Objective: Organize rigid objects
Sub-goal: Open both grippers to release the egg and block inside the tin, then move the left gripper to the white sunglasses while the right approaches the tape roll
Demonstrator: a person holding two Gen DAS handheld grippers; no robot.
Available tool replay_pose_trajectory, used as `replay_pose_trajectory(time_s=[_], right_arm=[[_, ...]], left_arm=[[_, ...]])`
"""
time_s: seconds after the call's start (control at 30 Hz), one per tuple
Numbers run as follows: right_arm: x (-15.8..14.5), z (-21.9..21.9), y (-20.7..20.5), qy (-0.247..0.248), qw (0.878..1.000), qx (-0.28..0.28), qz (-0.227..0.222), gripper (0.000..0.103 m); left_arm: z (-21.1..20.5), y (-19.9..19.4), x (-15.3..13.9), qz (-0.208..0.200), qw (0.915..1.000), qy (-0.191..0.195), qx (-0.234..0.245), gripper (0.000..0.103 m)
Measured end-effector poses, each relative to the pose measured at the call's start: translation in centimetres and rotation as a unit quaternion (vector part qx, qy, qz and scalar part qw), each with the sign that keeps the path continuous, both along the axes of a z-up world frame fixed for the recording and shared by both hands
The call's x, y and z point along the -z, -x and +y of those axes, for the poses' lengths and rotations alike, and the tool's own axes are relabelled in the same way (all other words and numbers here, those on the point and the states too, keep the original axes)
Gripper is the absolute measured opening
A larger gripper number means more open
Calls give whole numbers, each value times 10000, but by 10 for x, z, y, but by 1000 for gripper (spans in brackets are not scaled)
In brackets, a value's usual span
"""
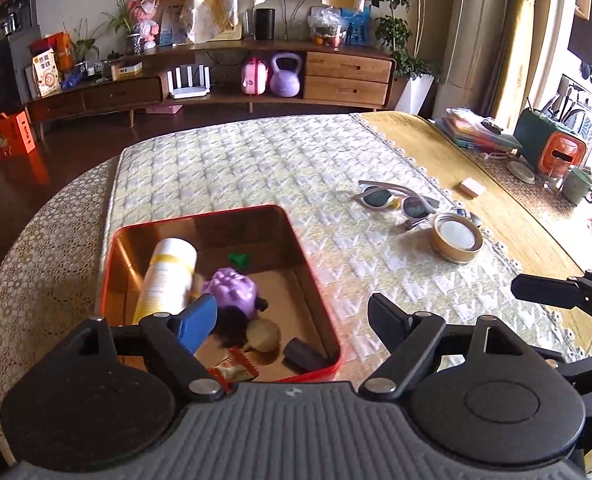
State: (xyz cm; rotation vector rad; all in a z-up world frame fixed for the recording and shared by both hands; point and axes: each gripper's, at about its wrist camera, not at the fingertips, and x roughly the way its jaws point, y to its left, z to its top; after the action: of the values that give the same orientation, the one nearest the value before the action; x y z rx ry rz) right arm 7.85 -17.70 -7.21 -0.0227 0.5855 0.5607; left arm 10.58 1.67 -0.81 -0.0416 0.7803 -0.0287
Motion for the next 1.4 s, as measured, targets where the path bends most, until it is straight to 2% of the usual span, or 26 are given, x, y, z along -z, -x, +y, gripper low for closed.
replay_pose_trajectory(time_s=[0.17,0.4,0.53,0.67,0.9,1.2,1.27,1.4], right_arm=[[2,-23,-3,61,9997,241,-82,95],[10,-49,-14,66,9988,469,-98,99],[15,-60,-21,29,9984,560,-54,99],[24,-67,-29,39,9981,621,9,99],[36,-80,-49,19,9972,731,144,99],[44,-84,-76,-1,9970,746,218,99],[46,-83,-83,-9,9971,723,220,99],[52,-84,-91,-37,9974,663,283,99]], left_arm=[[-18,-12,1,100,9999,67,73,85],[-40,-40,3,251,9993,249,100,88],[-51,-59,3,128,9997,190,-33,103],[-61,-80,3,53,9997,197,-106,103],[-83,-136,12,514,9981,322,62,103],[-104,-194,24,646,9975,279,8,103],[-108,-205,29,708,9973,189,-101,103],[-107,-226,37,832,9954,365,-306,103]])
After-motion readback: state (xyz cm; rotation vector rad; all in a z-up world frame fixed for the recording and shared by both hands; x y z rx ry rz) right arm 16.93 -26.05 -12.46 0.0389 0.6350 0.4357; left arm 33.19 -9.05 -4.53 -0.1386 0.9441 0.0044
